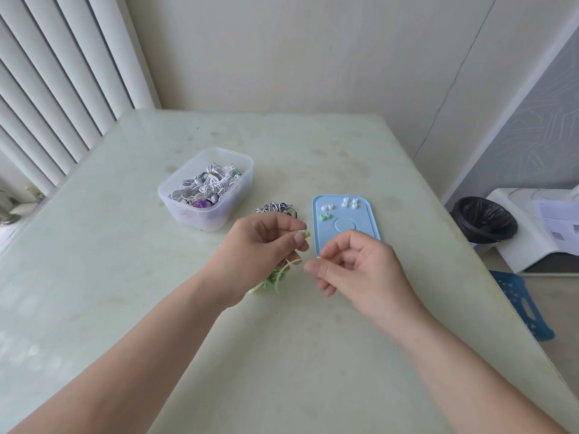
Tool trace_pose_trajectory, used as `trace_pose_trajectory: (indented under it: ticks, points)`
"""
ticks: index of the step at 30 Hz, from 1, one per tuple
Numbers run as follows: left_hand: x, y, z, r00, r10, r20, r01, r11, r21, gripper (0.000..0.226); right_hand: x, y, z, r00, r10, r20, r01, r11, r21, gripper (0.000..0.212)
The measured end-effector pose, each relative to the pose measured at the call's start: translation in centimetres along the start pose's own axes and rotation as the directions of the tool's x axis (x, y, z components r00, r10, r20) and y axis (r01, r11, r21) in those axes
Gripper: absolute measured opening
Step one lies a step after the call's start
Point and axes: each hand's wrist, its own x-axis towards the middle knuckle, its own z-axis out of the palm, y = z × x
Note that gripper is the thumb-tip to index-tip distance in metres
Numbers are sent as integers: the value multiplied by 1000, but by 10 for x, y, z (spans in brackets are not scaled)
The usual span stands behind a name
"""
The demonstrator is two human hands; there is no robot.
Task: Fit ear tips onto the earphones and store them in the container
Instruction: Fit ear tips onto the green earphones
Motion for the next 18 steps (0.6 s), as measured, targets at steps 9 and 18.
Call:
trace_pose_trajectory:
  ticks: [9,18]
  points:
    - [16,-10,28,999,-27,-45,24,997,-67,9,28,1,-9,997,-13,-81,8,998,-62,13]
    - [28,-24,34,979,-115,-171,39,919,-393,9,63,-1,-11,988,-116,100,140,952,-272,8]
